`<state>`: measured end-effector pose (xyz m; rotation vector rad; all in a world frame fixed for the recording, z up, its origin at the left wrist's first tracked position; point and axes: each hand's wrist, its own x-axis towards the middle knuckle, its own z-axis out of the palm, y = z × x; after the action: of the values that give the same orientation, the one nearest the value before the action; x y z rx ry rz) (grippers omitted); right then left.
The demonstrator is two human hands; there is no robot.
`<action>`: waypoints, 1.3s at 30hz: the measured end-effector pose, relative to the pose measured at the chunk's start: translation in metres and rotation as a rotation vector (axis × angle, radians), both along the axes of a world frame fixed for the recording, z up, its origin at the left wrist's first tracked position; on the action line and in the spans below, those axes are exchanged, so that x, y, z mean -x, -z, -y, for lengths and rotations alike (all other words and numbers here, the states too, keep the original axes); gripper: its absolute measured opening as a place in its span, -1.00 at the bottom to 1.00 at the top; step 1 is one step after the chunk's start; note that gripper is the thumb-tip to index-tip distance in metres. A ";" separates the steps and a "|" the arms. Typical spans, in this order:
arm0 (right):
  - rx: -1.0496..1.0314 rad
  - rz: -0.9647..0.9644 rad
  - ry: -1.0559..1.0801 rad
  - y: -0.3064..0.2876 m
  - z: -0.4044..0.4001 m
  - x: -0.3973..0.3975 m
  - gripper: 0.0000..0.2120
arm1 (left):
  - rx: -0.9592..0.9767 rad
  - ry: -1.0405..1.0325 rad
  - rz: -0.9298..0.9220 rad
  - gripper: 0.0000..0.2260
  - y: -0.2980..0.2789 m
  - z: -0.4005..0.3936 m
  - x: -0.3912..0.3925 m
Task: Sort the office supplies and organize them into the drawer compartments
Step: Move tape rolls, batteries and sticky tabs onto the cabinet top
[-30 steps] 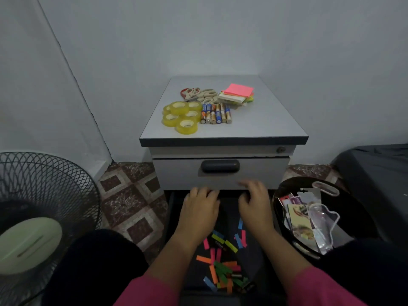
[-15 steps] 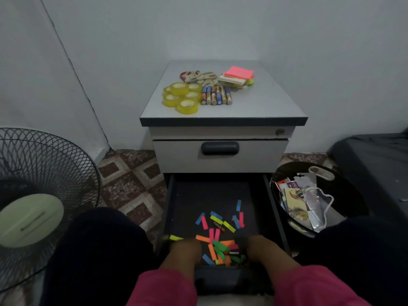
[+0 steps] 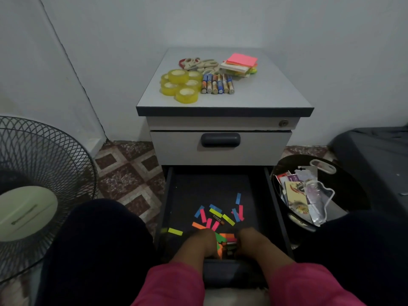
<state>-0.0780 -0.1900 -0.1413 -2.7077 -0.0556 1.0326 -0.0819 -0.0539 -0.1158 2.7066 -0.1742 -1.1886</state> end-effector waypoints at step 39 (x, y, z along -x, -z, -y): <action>0.024 0.164 -0.139 0.030 0.011 -0.013 -0.68 | 0.207 -0.193 0.548 -0.72 0.046 0.006 -0.048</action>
<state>-0.0654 -0.2014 -0.1715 -2.8385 -0.2654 0.8485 -0.0336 -0.0599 -0.1620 2.7151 -0.0958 -0.3382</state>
